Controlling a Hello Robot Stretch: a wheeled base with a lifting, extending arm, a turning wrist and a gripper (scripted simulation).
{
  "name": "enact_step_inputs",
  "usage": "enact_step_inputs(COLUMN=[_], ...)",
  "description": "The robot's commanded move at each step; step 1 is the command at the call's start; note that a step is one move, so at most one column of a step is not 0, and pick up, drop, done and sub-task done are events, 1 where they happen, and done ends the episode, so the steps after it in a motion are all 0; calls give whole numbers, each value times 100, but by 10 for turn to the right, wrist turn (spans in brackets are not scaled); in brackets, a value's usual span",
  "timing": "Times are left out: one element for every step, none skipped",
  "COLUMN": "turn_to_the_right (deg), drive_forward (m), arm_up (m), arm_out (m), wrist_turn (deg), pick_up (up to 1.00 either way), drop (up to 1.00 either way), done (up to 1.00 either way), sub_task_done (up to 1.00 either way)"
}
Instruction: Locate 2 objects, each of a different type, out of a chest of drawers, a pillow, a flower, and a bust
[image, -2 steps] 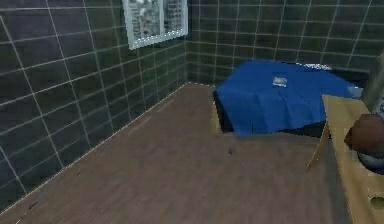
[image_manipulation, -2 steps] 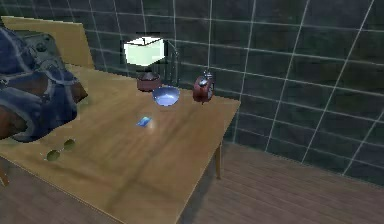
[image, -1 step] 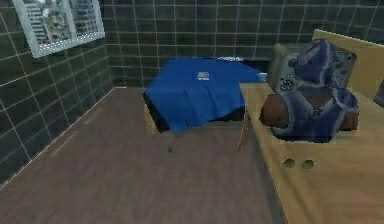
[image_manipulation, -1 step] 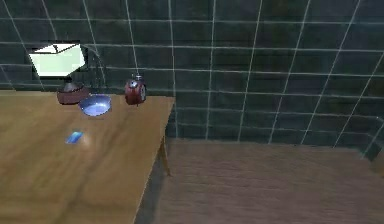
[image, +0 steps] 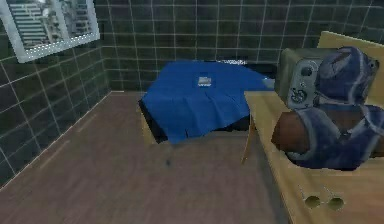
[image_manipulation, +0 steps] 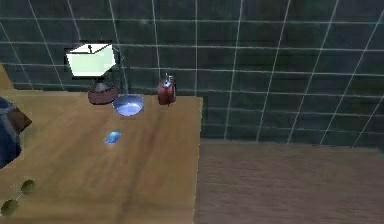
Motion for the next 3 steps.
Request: enact_step_inputs(turn_to_the_right=[360, 0, -450], drive_forward=[0, 0, 0], arm_up=[0, 0, 0], arm_out=[0, 0, 0], wrist_turn=[0, 0, 0], pick_up=[0, 0, 0], drop=[0, 0, 0], done=[0, 0, 0], sub_task_done=[0, 100, 0])
